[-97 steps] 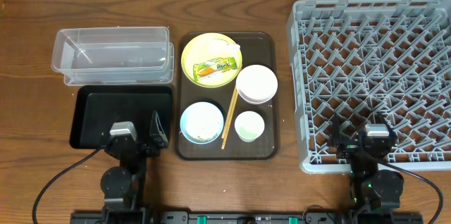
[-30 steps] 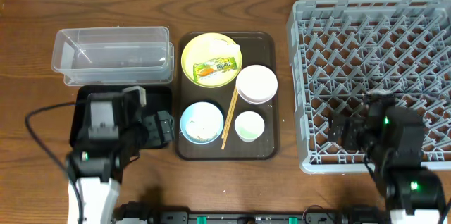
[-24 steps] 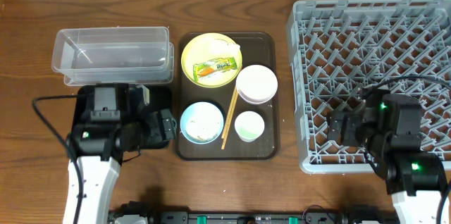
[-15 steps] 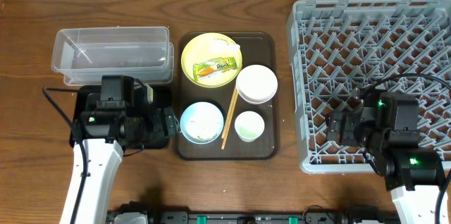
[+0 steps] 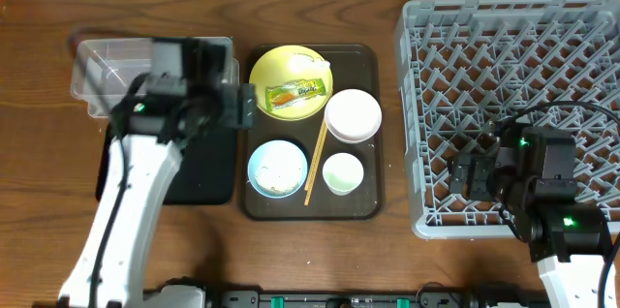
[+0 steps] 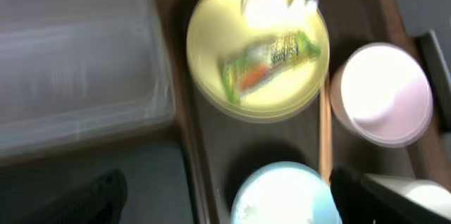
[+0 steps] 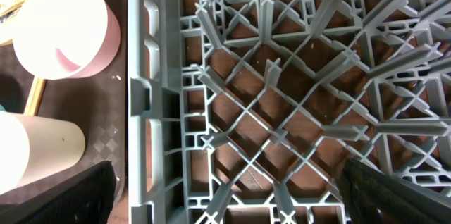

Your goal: Sort waste into correct bins and load items into the dishwasher rack

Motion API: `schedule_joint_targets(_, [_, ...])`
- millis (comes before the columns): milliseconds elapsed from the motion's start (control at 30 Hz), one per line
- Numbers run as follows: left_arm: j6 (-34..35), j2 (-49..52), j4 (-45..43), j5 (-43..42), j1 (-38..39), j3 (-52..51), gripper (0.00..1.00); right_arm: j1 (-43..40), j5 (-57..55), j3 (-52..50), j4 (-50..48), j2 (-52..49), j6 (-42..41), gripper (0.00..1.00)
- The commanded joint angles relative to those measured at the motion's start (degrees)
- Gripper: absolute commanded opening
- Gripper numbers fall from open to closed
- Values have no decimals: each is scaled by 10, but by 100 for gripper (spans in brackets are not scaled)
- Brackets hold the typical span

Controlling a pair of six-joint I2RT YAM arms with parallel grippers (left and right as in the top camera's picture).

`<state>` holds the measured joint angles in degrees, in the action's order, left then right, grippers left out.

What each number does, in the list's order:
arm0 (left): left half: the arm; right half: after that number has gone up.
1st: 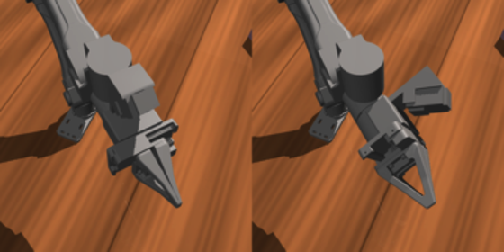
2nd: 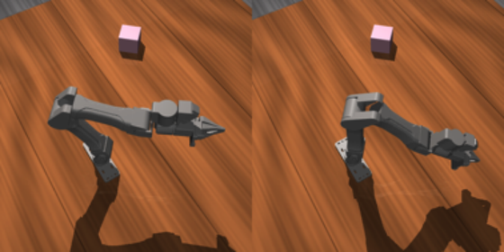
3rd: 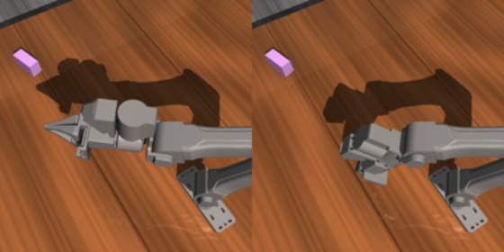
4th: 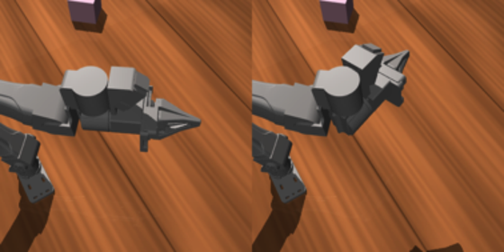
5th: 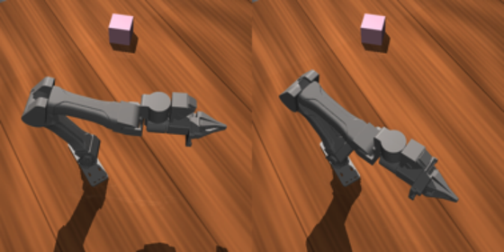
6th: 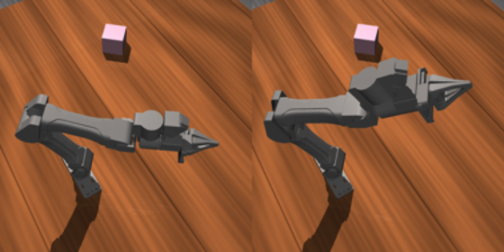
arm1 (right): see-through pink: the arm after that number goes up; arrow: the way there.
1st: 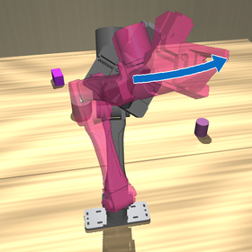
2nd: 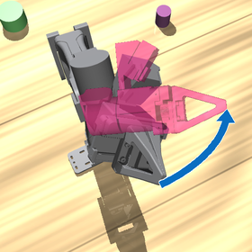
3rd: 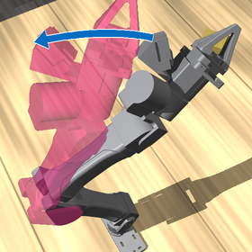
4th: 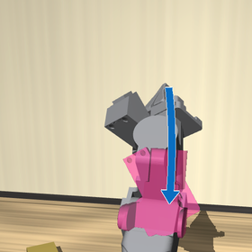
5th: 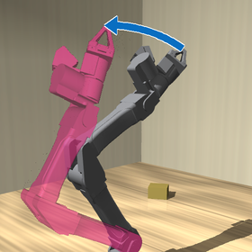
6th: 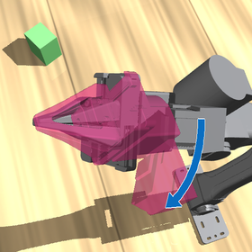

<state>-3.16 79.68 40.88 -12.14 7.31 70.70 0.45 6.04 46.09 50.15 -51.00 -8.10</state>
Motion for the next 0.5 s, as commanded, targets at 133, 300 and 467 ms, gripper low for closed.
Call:
schedule_joint_targets(133, [-72,90,-130,27,54,11,94,-6,4,14,2,1,2,99])
schedule_joint_targets(300, [-73,157,-189,26,69,11,94,-6,4,14,2,1,2,99])
schedule_joint_targets(467, [-73,216,-207,21,69,10,94,-6,4,14,7,1,2,99])
